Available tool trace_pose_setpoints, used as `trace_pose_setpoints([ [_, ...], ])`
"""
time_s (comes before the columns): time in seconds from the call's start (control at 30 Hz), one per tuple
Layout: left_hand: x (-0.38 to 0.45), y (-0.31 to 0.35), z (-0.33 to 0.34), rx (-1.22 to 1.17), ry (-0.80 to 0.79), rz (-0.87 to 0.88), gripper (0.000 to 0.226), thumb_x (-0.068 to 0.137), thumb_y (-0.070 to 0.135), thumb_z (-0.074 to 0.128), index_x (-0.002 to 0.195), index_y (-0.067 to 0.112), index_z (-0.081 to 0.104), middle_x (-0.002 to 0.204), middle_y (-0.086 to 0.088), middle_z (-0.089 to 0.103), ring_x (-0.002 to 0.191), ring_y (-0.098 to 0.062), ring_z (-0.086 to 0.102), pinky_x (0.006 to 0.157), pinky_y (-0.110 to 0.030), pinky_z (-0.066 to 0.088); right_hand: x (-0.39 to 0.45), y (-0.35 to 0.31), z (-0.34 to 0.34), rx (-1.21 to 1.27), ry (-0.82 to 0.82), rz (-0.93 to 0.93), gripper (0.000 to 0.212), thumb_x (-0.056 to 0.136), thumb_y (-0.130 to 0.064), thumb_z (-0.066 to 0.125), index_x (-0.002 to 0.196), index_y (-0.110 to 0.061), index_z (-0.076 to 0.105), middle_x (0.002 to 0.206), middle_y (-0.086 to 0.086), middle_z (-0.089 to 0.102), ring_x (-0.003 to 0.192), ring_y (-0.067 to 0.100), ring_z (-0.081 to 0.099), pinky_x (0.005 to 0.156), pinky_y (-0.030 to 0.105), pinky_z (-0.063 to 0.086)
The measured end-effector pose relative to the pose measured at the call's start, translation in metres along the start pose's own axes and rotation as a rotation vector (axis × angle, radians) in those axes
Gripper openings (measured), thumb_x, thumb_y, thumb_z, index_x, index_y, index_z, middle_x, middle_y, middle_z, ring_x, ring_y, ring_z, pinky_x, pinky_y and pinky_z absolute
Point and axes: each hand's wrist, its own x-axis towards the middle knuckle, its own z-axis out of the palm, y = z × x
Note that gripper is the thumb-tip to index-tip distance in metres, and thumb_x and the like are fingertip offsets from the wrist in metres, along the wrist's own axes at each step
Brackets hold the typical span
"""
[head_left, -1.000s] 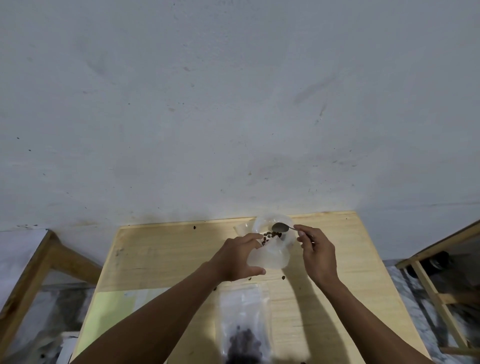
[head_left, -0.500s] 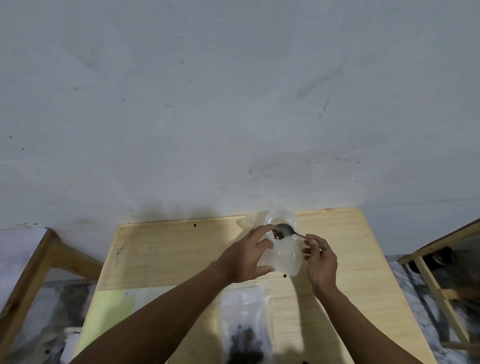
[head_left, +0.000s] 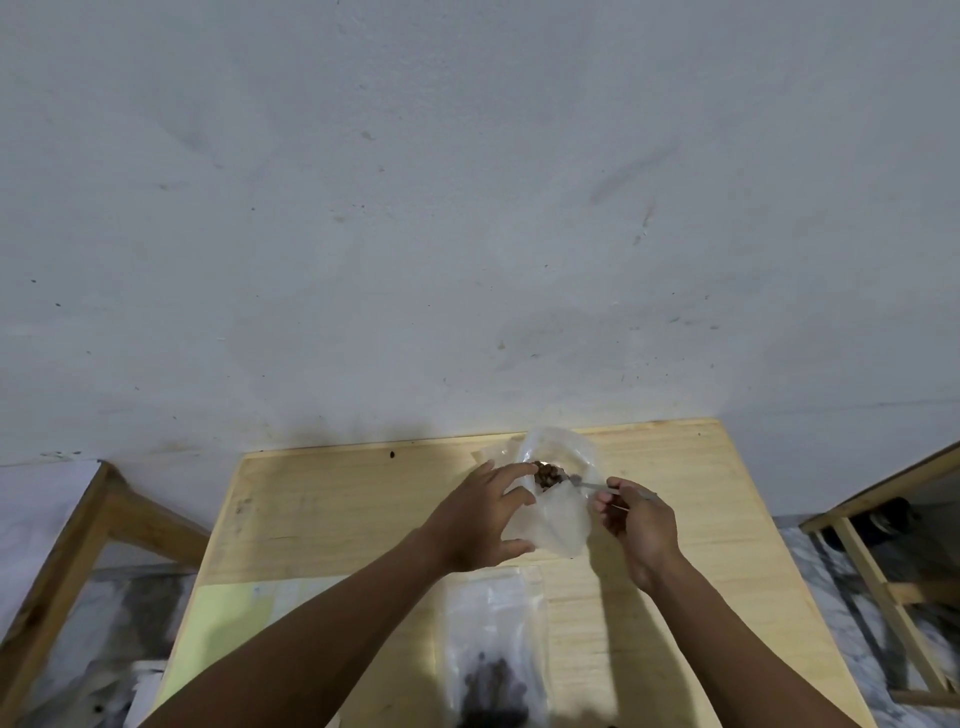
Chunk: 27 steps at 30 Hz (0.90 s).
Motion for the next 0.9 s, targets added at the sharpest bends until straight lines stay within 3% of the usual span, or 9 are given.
trace_pose_setpoints([
  [0.17, -0.007, -0.007, -0.007, 0.016, -0.027, -0.097, 0.054, 0.077, 0.051, 0.069, 0.117, 0.016, 0.061, 0.152, -0.001, 0.04, 0.136, -0.02, 0.043, 0.11, -0.039, 0.037, -0.012, -0.021, -0.001, -0.101, 0.033, -0.148, 0.025, 0.103, -0.01, 0.038, 0.094, -0.006, 0.06, 0.071, 0.012, 0.058, 0.061, 0.021, 0.056, 0.065, 0.028, 0.048],
  [0.4, -0.005, -0.009, -0.006, -0.033, -0.094, -0.283, 0.065, 0.079, 0.054, 0.069, 0.13, 0.017, 0.055, 0.154, 0.005, 0.035, 0.127, -0.018, 0.051, 0.108, -0.034, 0.035, -0.031, -0.064, -0.013, -0.216, 0.061, -0.332, 0.026, 0.101, -0.014, 0.04, 0.089, -0.007, 0.063, 0.07, 0.009, 0.06, 0.063, 0.022, 0.055, 0.068, 0.031, 0.046],
  [0.57, 0.002, -0.008, -0.004, -0.092, -0.071, -0.323, 0.071, 0.077, 0.055, 0.071, 0.131, 0.013, 0.056, 0.152, 0.003, 0.038, 0.126, -0.018, 0.053, 0.105, -0.036, 0.042, -0.043, -0.069, -0.01, -0.326, 0.037, -0.416, 0.025, 0.099, -0.013, 0.042, 0.087, -0.007, 0.063, 0.071, 0.011, 0.061, 0.065, 0.021, 0.056, 0.066, 0.03, 0.044],
  [0.73, 0.003, -0.005, -0.005, -0.111, -0.074, -0.331, 0.072, 0.077, 0.056, 0.07, 0.132, 0.012, 0.055, 0.153, 0.004, 0.037, 0.125, -0.019, 0.053, 0.104, -0.038, 0.042, -0.053, -0.057, 0.001, -0.537, -0.028, -0.482, 0.025, 0.1, -0.021, 0.046, 0.086, -0.015, 0.066, 0.072, 0.004, 0.067, 0.067, 0.016, 0.062, 0.076, 0.039, 0.05],
  [0.8, 0.001, -0.004, -0.005, -0.121, -0.075, -0.324, 0.071, 0.077, 0.055, 0.071, 0.132, 0.011, 0.056, 0.153, 0.004, 0.038, 0.125, -0.02, 0.054, 0.103, -0.037, 0.043, -0.059, -0.053, 0.006, -0.631, -0.102, -0.53, 0.023, 0.101, -0.024, 0.048, 0.088, -0.022, 0.067, 0.075, 0.0, 0.069, 0.074, 0.015, 0.064, 0.077, 0.034, 0.051],
  [0.9, -0.002, -0.005, -0.005, -0.119, -0.07, -0.311, 0.071, 0.076, 0.054, 0.073, 0.129, 0.011, 0.057, 0.152, 0.004, 0.04, 0.123, -0.02, 0.055, 0.1, -0.035, 0.044, -0.066, -0.052, 0.007, -0.741, -0.282, -0.646, 0.02, 0.101, -0.023, 0.05, 0.097, -0.026, 0.069, 0.089, -0.017, 0.07, 0.081, 0.004, 0.065, 0.072, 0.015, 0.047],
])
